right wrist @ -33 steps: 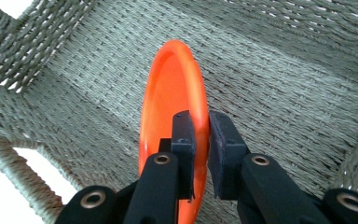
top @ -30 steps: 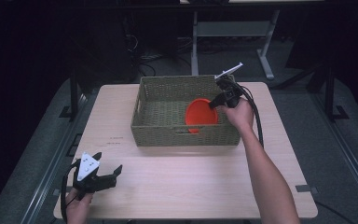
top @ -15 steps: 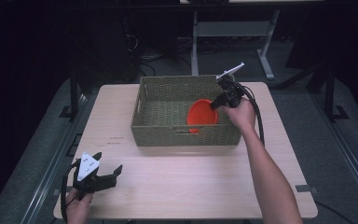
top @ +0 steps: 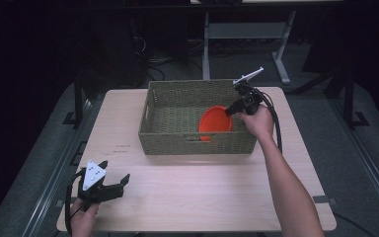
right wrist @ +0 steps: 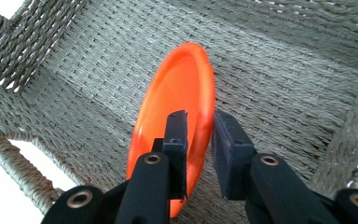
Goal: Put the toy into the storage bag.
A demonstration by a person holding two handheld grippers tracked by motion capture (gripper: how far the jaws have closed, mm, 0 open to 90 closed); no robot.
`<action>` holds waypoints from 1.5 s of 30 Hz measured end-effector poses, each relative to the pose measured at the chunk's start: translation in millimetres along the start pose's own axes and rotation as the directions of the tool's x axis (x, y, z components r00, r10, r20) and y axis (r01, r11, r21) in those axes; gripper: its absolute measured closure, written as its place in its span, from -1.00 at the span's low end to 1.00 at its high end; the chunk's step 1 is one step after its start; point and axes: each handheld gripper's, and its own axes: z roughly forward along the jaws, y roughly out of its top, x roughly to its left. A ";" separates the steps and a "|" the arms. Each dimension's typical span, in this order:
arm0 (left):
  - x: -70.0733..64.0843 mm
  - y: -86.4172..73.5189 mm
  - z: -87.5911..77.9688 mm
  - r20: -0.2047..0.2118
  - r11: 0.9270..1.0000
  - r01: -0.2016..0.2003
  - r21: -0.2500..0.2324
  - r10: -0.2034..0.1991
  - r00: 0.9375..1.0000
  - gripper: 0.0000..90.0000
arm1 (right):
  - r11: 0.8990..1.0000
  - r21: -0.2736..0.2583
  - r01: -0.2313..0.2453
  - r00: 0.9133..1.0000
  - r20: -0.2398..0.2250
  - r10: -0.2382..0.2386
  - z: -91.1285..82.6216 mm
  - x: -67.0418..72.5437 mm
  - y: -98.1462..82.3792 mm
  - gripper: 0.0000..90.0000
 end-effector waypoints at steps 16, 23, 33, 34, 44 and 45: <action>-0.6 -0.2 -0.6 0.005 1.000 -0.010 0.001 0.010 1.000 -0.72 | 1.000 -0.010 0.019 0.999 -0.050 -0.020 -1.5 4.5 -2.6 0.62; -1.9 -0.4 0.7 0.011 1.000 -0.018 0.002 0.018 1.000 -0.72 | 1.000 -0.006 0.025 0.997 -0.067 -0.025 -1.1 2.0 -5.9 0.47; -2.0 -0.3 0.6 0.010 1.000 -0.011 -0.002 0.011 1.000 -0.72 | 1.000 -0.024 0.018 0.996 -0.092 -0.021 -9.3 1.0 -7.7 0.27; -1.9 -0.3 0.5 0.009 1.000 -0.010 -0.002 0.010 1.000 -0.72 | 0.999 -0.028 0.021 0.995 -0.095 -0.023 -10.7 1.1 -8.0 0.26; -1.8 -0.1 0.6 0.008 1.000 -0.013 0.002 0.013 1.000 -0.72 | 0.998 -0.045 0.031 0.991 -0.127 -0.036 -23.9 3.7 -11.8 -0.11; -1.6 -0.2 0.6 0.008 1.000 -0.014 0.002 0.014 1.000 -0.72 | 0.998 -0.050 0.036 0.990 -0.132 -0.042 -25.1 4.1 -12.7 -0.14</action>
